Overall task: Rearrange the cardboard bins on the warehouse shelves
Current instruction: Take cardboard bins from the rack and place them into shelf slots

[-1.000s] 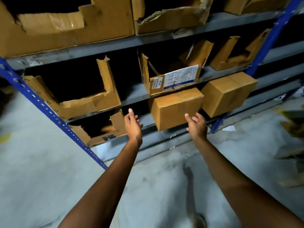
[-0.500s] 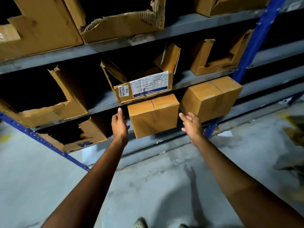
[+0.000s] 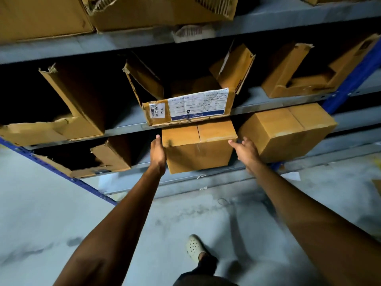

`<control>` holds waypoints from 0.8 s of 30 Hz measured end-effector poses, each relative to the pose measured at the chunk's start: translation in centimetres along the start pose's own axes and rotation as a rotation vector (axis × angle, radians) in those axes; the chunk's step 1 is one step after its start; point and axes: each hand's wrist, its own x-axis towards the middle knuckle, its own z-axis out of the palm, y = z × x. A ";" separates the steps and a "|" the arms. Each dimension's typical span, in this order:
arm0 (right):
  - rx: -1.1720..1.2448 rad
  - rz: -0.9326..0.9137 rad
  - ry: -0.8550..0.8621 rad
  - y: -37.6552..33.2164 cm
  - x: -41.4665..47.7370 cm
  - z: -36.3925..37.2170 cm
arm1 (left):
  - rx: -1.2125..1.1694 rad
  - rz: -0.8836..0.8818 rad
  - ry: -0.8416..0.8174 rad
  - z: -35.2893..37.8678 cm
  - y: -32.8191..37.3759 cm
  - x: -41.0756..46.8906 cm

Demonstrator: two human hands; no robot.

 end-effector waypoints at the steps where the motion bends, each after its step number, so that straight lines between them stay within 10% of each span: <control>1: -0.039 0.007 -0.003 -0.4 1.0 -0.1 | 0.012 -0.002 0.020 0.4 -0.2 1.0; 12: -0.017 0.145 -0.091 -1.3 7.5 1.0 | -0.100 -0.227 0.304 2.7 -1.7 6.5; 24: -0.200 0.159 -0.344 1.8 8.0 -0.6 | -0.062 -0.099 0.420 3.1 -6.1 -0.1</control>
